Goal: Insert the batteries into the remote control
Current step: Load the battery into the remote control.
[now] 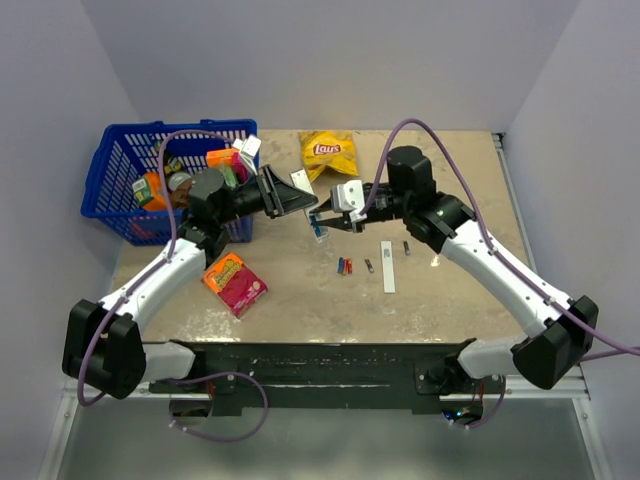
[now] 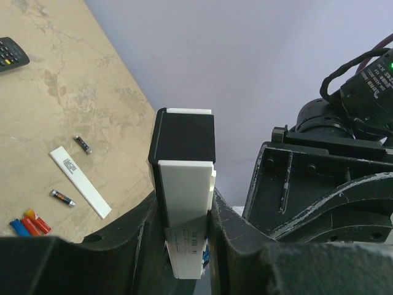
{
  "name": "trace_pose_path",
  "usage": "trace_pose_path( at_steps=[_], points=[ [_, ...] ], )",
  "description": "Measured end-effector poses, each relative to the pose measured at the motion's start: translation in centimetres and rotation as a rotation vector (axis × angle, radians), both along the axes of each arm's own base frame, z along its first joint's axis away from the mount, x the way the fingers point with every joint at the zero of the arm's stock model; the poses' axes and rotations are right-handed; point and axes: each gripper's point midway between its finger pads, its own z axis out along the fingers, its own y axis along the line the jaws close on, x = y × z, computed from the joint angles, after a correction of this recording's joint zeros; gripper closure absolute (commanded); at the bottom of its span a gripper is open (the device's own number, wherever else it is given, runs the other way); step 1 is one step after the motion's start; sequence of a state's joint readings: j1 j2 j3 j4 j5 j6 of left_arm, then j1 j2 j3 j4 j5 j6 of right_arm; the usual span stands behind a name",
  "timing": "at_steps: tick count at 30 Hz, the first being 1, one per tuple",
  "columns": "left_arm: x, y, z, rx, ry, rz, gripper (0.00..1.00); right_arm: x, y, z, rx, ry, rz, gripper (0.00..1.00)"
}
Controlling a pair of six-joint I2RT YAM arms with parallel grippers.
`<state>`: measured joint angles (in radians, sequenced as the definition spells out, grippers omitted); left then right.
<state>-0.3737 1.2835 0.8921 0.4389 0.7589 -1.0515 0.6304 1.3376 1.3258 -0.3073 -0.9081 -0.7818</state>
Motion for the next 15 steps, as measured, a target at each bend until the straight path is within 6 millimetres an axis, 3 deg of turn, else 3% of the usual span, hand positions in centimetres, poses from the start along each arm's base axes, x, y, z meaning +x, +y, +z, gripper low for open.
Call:
trace_pose_path(
  at_steps=[15],
  points=[
    [0.1,0.0,0.1,0.015,-0.009,0.001,1.0,0.5,0.5,-1.2,-0.029,0.024,0.003,0.76]
  ],
)
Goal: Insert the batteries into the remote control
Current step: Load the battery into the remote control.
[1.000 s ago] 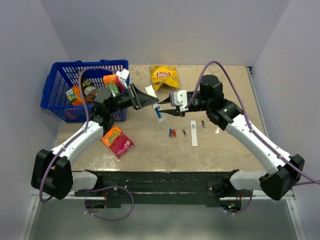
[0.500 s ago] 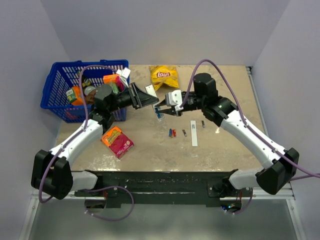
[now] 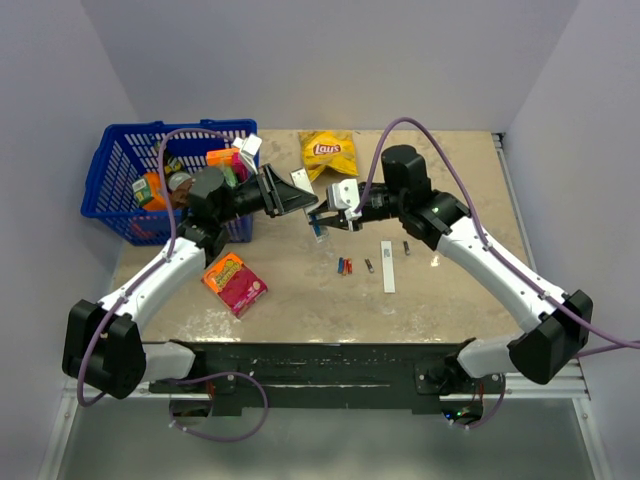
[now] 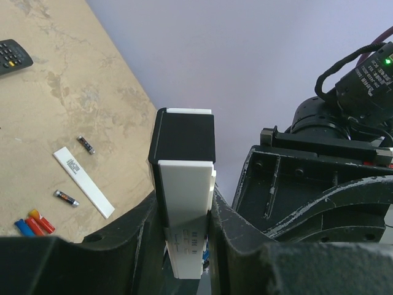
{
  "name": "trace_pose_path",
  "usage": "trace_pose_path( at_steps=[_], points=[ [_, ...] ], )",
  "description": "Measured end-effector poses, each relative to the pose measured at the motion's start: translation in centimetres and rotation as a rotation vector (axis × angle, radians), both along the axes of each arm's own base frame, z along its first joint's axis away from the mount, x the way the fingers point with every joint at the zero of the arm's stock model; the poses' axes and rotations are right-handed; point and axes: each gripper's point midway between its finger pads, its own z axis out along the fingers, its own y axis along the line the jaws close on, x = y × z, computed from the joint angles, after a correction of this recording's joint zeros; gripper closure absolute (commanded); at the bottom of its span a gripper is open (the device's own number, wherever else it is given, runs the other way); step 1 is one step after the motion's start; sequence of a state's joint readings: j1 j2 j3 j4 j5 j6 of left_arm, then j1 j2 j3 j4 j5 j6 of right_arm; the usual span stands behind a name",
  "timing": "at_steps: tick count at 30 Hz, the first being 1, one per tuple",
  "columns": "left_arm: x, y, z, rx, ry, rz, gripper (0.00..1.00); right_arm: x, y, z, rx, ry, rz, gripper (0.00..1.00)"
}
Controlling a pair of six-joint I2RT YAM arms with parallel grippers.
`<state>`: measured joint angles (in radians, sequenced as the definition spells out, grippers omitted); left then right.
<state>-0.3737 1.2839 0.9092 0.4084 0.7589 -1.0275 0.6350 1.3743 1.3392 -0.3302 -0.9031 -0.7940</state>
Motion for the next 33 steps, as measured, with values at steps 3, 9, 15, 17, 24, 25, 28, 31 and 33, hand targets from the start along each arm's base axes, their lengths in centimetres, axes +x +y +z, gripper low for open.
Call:
trace_pose_path(
  at_steps=[3,9,15,17,24,25,28,31,33],
  points=[
    [0.0,0.0,0.0,0.001,0.002,0.0,1.0,0.1,0.0,0.0,-0.001,-0.002,-0.003,0.76],
    [0.0,0.0,0.0,0.002,0.002,0.0,1.0,0.1,0.0,0.0,-0.001,-0.002,-0.004,0.76],
    [0.1,-0.1,0.2,-0.004,-0.006,0.0,1.0,0.0,0.2,0.5,0.01,-0.005,-0.001,0.73],
    [0.2,-0.1,0.4,-0.013,-0.015,0.0,1.0,-0.1,0.2,0.8,0.019,-0.008,-0.001,0.72],
    [0.2,-0.1,0.9,-0.034,-0.035,-0.001,1.0,-0.2,-0.1,2.6,0.056,-0.042,-0.023,0.71],
    [0.2,-0.1,0.9,-0.036,-0.037,-0.001,1.0,-0.2,-0.1,2.8,0.059,-0.047,-0.028,0.71],
    [0.2,-0.1,1.1,-0.039,-0.043,-0.001,1.0,-0.3,-0.4,3.1,0.064,-0.052,-0.041,0.7],
    [0.2,-0.1,1.2,-0.041,-0.05,-0.002,1.0,-0.3,-0.7,2.9,0.062,-0.05,-0.056,0.7],
    [0.2,-0.1,1.2,-0.042,-0.052,-0.002,1.0,-0.3,-0.8,2.6,0.056,-0.045,-0.065,0.69]
  ],
)
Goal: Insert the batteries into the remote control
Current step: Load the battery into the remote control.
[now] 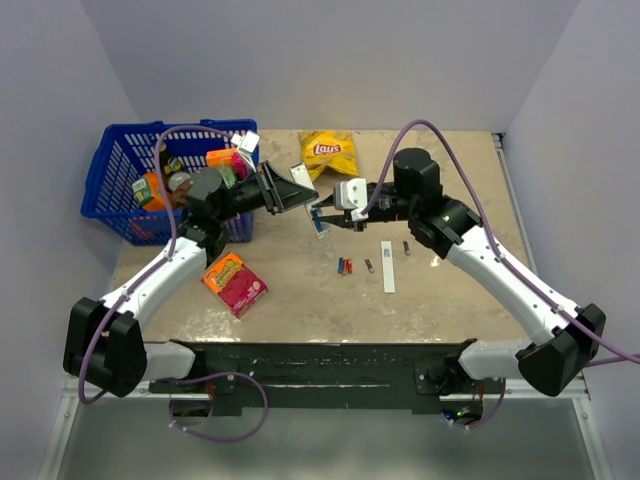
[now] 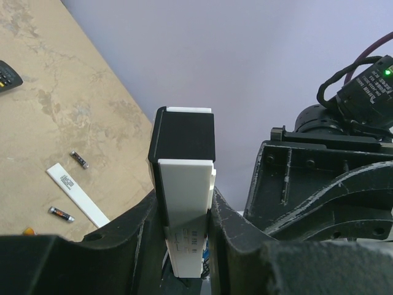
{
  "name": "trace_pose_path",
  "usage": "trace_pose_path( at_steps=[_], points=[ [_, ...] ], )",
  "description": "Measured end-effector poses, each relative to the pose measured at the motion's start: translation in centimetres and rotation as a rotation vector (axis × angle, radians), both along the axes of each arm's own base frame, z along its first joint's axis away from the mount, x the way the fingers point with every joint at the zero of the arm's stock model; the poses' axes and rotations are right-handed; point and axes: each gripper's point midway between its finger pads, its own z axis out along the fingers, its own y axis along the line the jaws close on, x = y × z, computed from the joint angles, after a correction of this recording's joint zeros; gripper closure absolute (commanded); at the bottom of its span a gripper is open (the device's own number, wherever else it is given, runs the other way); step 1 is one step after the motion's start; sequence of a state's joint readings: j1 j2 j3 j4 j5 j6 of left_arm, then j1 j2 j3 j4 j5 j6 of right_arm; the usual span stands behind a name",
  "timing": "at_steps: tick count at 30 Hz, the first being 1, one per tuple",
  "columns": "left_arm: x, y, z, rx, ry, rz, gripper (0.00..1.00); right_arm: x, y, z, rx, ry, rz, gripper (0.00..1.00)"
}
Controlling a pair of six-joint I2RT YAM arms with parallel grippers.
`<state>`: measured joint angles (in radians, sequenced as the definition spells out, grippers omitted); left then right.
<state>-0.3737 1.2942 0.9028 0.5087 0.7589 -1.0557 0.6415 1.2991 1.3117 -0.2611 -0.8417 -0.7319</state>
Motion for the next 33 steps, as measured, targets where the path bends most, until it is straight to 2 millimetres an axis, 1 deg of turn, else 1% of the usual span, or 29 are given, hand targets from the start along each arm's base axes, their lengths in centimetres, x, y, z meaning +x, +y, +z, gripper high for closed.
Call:
trace_pose_path(
  at_steps=[4,8,22,33],
  points=[
    [0.0,0.0,0.0,0.0,0.0,0.0,1.0,0.3,-0.1,-1.0,-0.018,0.017,-0.023,0.69],
    [0.0,0.0,0.0,0.0,0.0,0.0,1.0,0.6,-0.3,-1.6,-0.029,0.025,-0.044,0.69],
    [0.0,0.0,0.0,-0.001,-0.001,0.0,1.0,1.0,-0.3,-2.1,-0.039,0.035,-0.06,0.71],
    [0.1,0.0,-0.2,0.002,0.005,0.0,1.0,1.0,0.0,-2.5,-0.04,0.046,-0.041,0.71]
  ],
)
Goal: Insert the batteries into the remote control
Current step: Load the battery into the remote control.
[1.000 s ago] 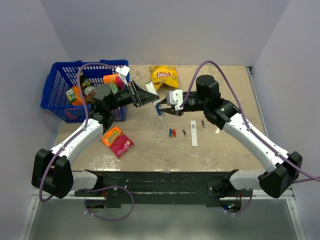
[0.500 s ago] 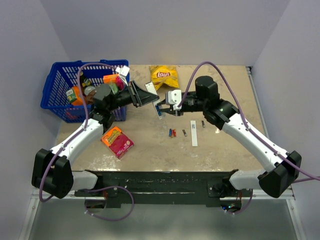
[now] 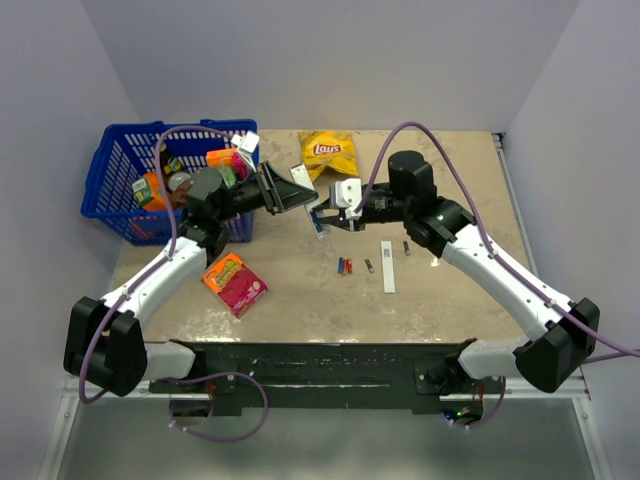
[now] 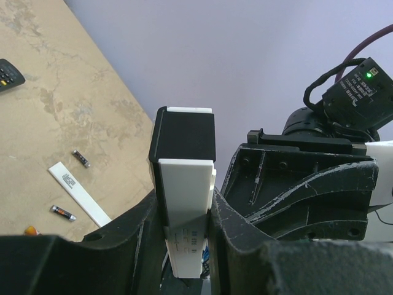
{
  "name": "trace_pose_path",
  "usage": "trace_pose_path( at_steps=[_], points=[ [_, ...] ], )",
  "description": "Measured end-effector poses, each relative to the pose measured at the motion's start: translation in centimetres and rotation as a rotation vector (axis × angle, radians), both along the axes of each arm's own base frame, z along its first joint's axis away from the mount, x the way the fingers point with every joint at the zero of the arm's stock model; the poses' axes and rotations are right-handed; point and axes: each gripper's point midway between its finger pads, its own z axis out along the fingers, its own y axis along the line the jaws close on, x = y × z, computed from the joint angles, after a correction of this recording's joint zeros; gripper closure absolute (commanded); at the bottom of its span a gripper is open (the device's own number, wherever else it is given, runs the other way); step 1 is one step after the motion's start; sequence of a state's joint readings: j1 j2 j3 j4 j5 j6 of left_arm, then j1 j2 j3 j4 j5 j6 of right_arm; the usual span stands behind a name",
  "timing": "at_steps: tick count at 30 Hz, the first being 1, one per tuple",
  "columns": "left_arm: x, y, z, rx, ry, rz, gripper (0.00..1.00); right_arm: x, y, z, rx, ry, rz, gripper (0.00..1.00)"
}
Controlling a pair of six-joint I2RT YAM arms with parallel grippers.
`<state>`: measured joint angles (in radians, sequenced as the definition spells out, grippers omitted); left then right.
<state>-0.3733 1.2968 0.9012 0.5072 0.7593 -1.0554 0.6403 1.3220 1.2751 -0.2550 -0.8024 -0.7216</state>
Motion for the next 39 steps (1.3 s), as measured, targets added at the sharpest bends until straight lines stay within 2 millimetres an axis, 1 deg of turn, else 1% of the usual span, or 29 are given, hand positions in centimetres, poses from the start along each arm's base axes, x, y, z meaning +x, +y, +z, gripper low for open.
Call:
trace_pose_path(
  at_steps=[20,29,36,39],
  points=[
    [0.17,-0.05,-0.07,-0.001,-0.003,0.001,1.0,0.16,-0.13,-0.19,-0.006,0.013,-0.016,0.6],
    [0.43,-0.03,0.0,-0.006,-0.012,0.007,1.0,0.39,-0.16,-0.13,-0.004,0.018,-0.032,0.59],
    [0.49,0.03,0.05,-0.007,-0.015,0.009,1.0,0.44,-0.12,0.01,0.001,0.014,-0.032,0.6],
    [0.36,-0.04,-0.06,-0.005,-0.013,-0.001,1.0,0.64,-0.02,0.55,0.014,-0.004,-0.033,0.6]
  ],
)
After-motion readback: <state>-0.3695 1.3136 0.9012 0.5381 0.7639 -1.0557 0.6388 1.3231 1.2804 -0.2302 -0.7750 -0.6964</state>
